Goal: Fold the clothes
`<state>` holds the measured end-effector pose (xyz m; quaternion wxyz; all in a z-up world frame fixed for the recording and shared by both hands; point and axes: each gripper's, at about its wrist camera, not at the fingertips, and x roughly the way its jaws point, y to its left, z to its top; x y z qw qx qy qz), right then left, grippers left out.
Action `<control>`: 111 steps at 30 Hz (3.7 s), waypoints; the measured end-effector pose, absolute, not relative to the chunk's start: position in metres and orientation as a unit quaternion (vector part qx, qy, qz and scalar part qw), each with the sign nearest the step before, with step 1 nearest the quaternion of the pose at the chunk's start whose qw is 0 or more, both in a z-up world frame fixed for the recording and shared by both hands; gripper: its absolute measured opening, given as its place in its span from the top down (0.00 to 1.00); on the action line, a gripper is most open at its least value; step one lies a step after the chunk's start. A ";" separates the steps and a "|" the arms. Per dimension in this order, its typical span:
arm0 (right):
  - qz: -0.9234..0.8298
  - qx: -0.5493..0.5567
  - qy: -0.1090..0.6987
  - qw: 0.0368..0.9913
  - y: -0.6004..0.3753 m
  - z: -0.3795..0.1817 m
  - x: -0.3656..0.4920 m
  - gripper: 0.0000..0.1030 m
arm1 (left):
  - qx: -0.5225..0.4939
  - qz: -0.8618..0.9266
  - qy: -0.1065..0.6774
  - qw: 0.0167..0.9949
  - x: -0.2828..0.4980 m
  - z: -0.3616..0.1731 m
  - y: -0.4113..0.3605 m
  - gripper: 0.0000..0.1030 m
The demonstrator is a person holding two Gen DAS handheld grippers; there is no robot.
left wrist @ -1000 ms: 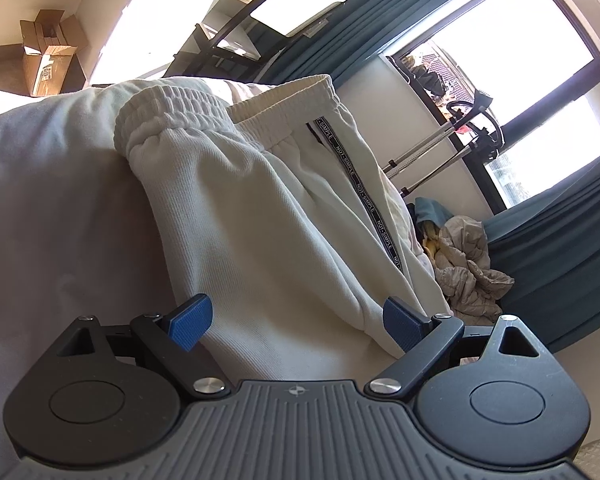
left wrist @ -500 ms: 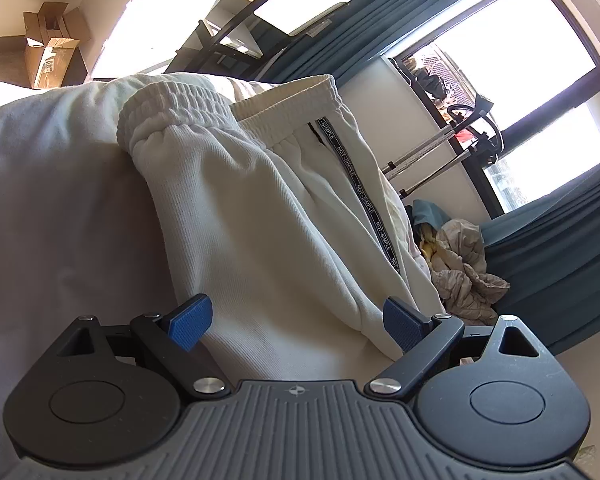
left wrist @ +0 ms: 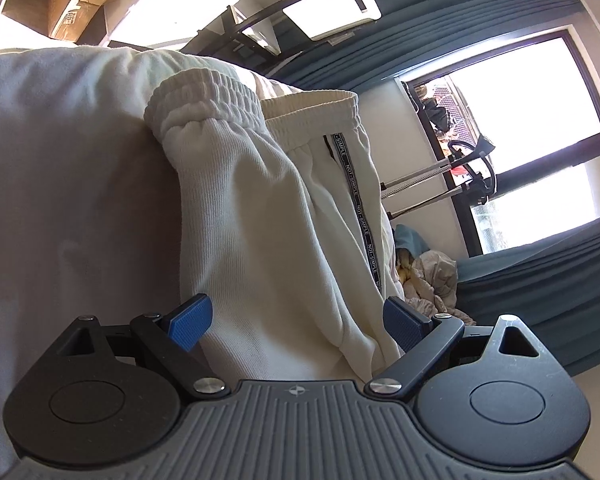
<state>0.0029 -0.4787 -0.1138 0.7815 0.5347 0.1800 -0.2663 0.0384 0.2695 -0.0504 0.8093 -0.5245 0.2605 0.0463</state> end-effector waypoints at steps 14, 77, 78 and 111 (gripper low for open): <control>-0.339 0.572 0.144 0.733 -0.500 -0.119 -0.018 0.65 | -0.620 0.095 0.252 0.737 0.021 -0.076 0.304 0.13; -0.335 0.340 0.007 0.879 -0.503 -0.002 0.046 0.97 | -0.441 0.044 0.202 0.873 0.182 0.070 0.268 0.90; -0.329 0.333 0.010 0.884 -0.505 0.001 0.064 0.97 | -0.441 0.046 0.205 0.873 0.197 0.070 0.267 0.90; -0.249 0.337 0.111 0.901 -0.559 -0.103 0.186 0.56 | -0.249 0.051 0.275 0.927 0.303 0.018 0.221 0.27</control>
